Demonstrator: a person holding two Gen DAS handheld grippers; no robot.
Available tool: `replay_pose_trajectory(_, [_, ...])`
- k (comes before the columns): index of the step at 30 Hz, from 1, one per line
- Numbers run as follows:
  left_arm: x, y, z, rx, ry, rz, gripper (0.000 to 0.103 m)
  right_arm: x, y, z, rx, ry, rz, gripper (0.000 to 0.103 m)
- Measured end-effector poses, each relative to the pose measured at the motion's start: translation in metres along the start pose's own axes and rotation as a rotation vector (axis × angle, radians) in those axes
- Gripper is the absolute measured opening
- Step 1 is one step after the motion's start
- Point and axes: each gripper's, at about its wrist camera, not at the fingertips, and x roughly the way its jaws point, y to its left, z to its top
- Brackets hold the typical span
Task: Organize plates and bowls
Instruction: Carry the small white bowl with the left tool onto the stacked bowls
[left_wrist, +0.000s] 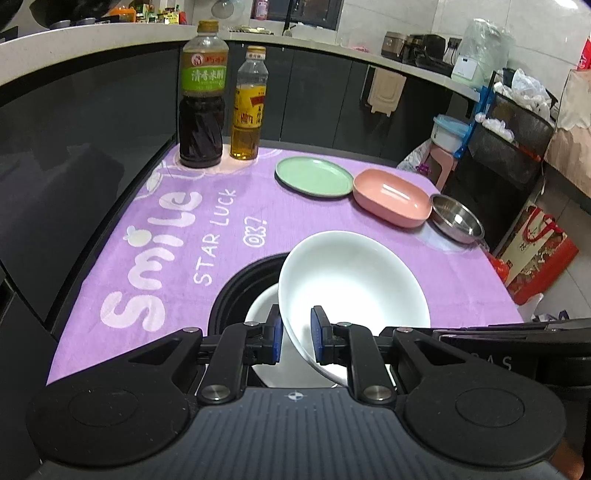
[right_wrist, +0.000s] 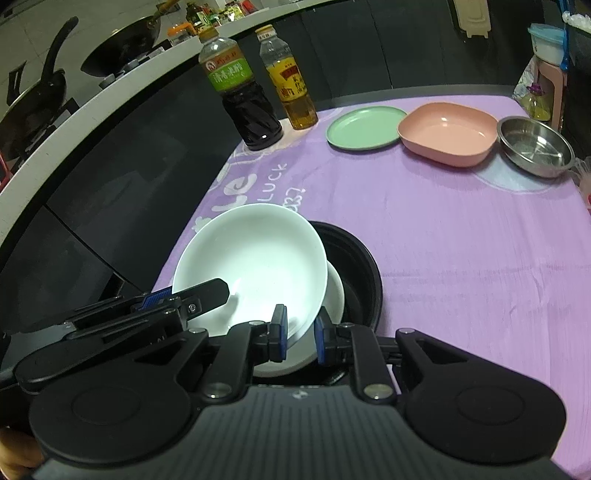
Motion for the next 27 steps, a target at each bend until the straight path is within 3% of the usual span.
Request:
replay_pose_trajectory(21, [0.018, 0.005, -0.012, -0.004, 0.089, -0.004, 0.015, 0.011, 0.001, -0.003, -0.026, 0.023, -0.041, 0.017])
replay_pose_trajectory(27, [0.022, 0.008, -0.013, -0.008, 0.099, 0.017, 0.017, 0.013, 0.007, -0.007, -0.09, 0.005, -0.099, 0.017])
